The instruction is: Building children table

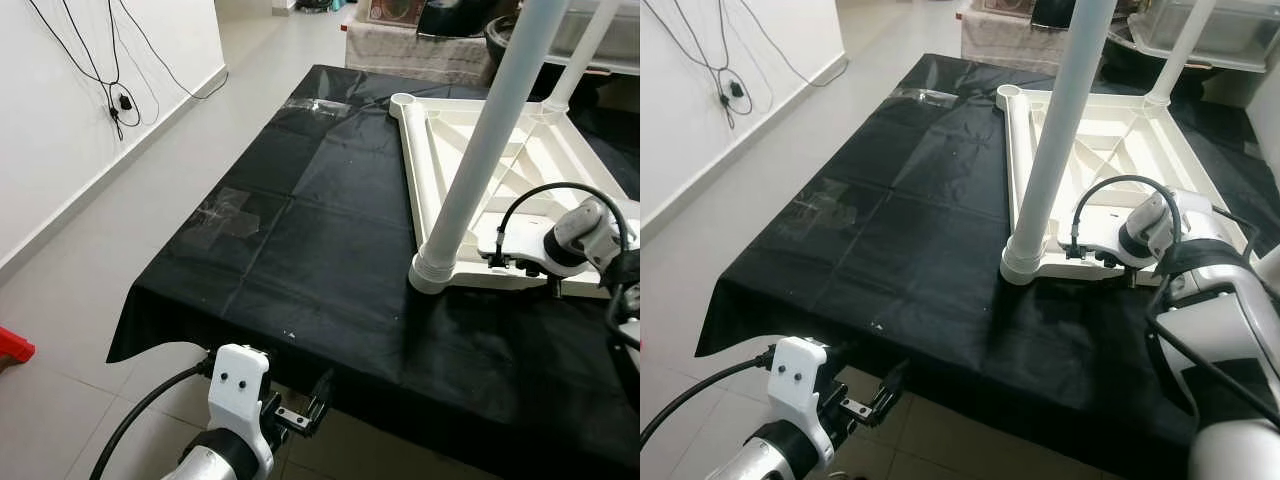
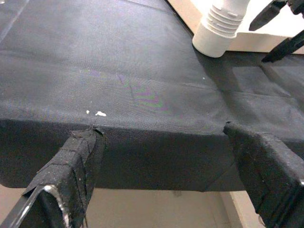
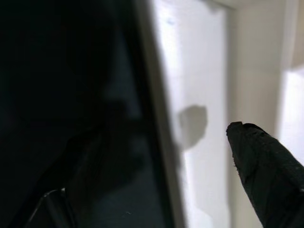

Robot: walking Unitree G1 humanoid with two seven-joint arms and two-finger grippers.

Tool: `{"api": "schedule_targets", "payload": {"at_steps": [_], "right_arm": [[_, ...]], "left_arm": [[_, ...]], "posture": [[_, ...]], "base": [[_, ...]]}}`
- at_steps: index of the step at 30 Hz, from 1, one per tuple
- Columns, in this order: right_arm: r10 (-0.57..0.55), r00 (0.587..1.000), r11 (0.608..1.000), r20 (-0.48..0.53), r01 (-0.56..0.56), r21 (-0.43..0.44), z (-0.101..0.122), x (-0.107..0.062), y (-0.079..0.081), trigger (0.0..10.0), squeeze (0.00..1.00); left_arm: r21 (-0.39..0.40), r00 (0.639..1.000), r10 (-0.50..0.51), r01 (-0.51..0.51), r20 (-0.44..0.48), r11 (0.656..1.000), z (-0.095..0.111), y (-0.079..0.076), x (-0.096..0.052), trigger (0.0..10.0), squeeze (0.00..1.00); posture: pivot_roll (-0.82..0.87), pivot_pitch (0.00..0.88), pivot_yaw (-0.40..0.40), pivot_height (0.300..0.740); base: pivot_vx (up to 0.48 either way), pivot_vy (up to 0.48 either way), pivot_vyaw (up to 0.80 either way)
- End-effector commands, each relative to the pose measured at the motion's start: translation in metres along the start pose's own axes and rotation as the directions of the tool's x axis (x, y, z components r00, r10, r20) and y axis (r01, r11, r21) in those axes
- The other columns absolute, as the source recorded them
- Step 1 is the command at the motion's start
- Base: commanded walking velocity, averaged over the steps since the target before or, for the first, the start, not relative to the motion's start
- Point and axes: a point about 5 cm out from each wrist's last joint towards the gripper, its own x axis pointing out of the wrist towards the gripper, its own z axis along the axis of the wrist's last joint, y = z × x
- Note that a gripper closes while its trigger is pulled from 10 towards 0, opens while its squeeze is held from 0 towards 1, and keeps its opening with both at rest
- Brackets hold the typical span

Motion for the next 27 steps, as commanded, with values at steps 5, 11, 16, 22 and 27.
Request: {"api": "schedule_targets", "payload": {"at_steps": [5,11,16,22,27], "right_arm": [[0.073,0.997,0.997,0.018,-0.073,-0.002,0.004,0.013,0.01,10.0,0.0],[0.088,0.996,0.996,-0.022,-0.089,-0.011,0.0,0.015,0.012,2.7,0.0],[0.096,0.995,0.995,0.031,-0.097,0.028,0.006,0.02,0.015,0.0,0.0],[0.09,0.992,0.994,0.089,-0.096,0.059,0.013,0.025,0.016,0.0,0.0],[0.085,0.986,0.992,0.146,-0.098,0.079,0.02,0.027,0.016,0.0,0.0]], "left_arm": [[0.0,1.0,0.008,-0.008,-0.01,1.0,0.001,0.0,-0.002,10.0,0.0],[-0.003,1.0,0.01,-0.01,-0.01,1.0,0.002,0.0,0.0,10.0,0.0],[-0.004,1.0,0.011,-0.011,-0.011,1.0,0.002,0.0,0.0,10.0,0.0],[-0.001,1.0,0.013,-0.013,-0.009,1.0,0.003,0.0,0.001,10.0,0.0],[-0.001,1.0,0.014,-0.014,-0.007,1.0,0.003,0.0,0.001,10.0,0.0]], "posture": [[0.18,0.218,-0.039,0.74],[0.18,0.221,-0.037,0.74],[0.18,0.224,-0.038,0.74],[0.18,0.222,-0.04,0.74],[0.18,0.223,-0.042,0.74]], "base": [[0.0,0.0,0.0],[0.0,0.0,0.0],[0.0,0.0,0.0],[0.0,0.0,0.0],[0.0,0.0,0.0]]}}
